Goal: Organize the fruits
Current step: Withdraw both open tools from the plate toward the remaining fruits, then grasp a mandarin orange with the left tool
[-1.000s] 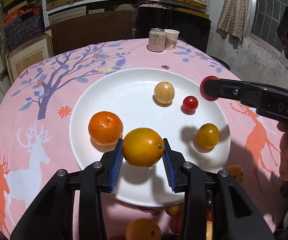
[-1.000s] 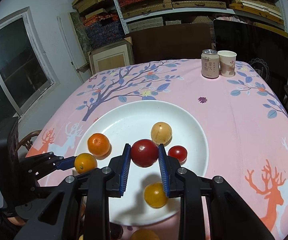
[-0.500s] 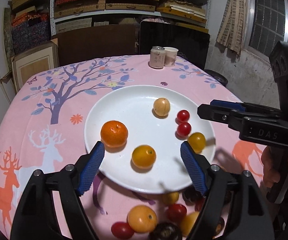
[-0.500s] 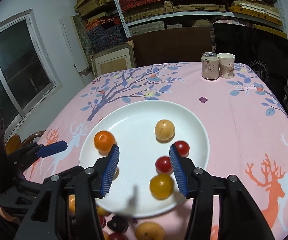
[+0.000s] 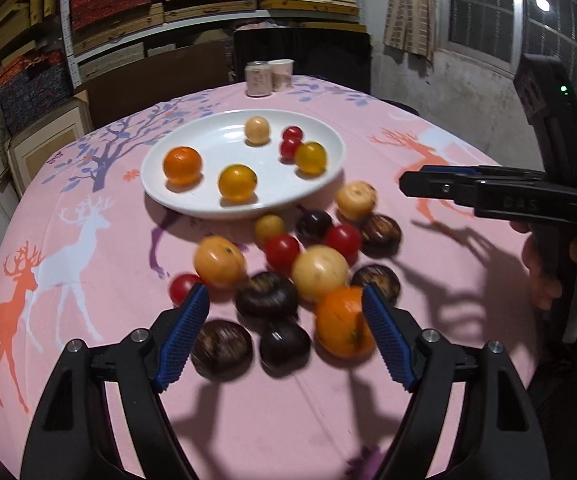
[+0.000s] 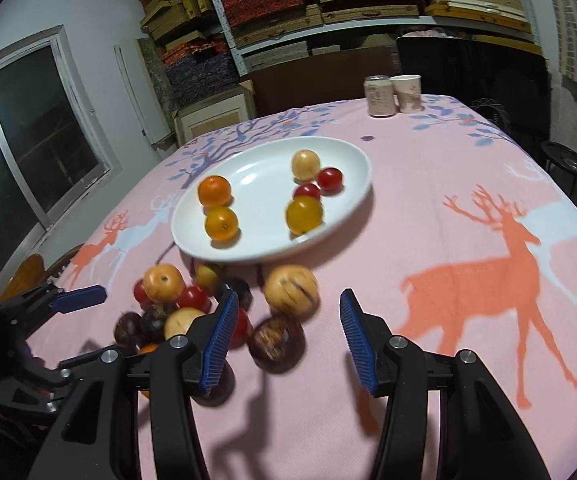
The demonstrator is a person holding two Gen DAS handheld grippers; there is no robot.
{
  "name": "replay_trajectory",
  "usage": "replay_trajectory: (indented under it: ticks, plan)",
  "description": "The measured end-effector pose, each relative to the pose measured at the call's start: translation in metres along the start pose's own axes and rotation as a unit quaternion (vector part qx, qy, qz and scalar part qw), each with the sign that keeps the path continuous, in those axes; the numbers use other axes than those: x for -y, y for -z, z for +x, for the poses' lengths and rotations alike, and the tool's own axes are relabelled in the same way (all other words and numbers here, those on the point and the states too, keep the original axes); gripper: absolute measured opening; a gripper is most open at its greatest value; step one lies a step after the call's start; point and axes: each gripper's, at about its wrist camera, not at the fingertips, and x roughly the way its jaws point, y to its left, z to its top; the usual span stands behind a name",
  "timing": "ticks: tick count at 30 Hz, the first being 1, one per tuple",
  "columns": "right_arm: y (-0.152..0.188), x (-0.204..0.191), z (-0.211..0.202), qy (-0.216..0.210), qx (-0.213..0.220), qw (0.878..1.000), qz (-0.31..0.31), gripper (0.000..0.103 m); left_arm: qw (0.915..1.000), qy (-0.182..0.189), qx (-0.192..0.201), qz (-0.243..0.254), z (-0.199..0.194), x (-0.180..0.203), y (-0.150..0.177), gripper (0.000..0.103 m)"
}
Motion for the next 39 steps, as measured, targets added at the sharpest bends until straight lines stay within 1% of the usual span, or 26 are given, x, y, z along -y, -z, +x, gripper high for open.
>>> replay_trajectory:
  ticks: [2, 4, 5, 6, 8, 15, 30, 32, 33, 36, 37, 38, 39]
  plan:
    - [0.013, 0.006, 0.001, 0.001, -0.004, 1.0, 0.01, 0.053, 1.0, -0.002, -0.003, 0.004, 0.002, 0.007, 0.009, 0.076]
    - [0.021, 0.011, 0.004, 0.004, -0.013, 1.0, 0.02, 0.053, 0.9999, 0.007, -0.013, -0.004, 0.007, 0.01, 0.013, 0.076]
    - [0.023, 0.012, 0.003, 0.005, -0.009, 1.0, 0.023, 0.053, 0.9998, 0.011, -0.015, -0.008, 0.008, 0.012, 0.014, 0.076]
    - [0.023, 0.013, 0.001, 0.005, -0.006, 1.0, 0.024, 0.053, 0.9998, 0.013, -0.014, -0.008, 0.009, 0.015, 0.014, 0.076]
    - [0.024, 0.014, 0.0, 0.006, -0.003, 1.0, 0.024, 0.053, 0.9999, 0.005, -0.01, -0.002, 0.011, 0.02, 0.014, 0.076]
    - [0.025, 0.017, 0.001, -0.001, -0.004, 1.0, 0.031, 0.053, 0.9998, 0.007, -0.019, -0.003, 0.018, 0.027, 0.011, 0.076]
    - [0.025, 0.021, 0.0, -0.012, -0.001, 0.999, 0.042, 0.053, 0.9999, 0.008, -0.014, -0.002, 0.018, 0.029, 0.011, 0.075]
    - [0.025, 0.021, 0.0, -0.013, 0.0, 0.999, 0.042, 0.053, 0.9999, 0.008, -0.011, 0.002, 0.017, 0.031, 0.011, 0.071]
    - [0.025, 0.021, -0.001, -0.013, 0.0, 0.999, 0.042, 0.053, 0.9999, 0.007, -0.009, 0.004, 0.017, 0.032, 0.011, 0.071]
    - [0.025, 0.021, -0.001, -0.013, 0.0, 0.999, 0.042, 0.053, 0.9999, -0.004, -0.007, 0.012, 0.02, 0.034, 0.01, 0.068]
    - [0.025, 0.021, -0.001, -0.013, 0.0, 0.999, 0.042, 0.053, 0.9999, -0.007, -0.007, 0.014, 0.021, 0.035, 0.009, 0.066]
    - [0.025, 0.022, -0.001, -0.013, 0.0, 0.999, 0.042, 0.053, 0.9999, -0.007, -0.006, 0.015, 0.022, 0.036, 0.008, 0.058]
    - [0.025, 0.022, -0.001, -0.013, 0.0, 0.999, 0.043, 0.053, 0.9998, 0.003, -0.009, 0.015, 0.023, 0.037, 0.007, 0.049]
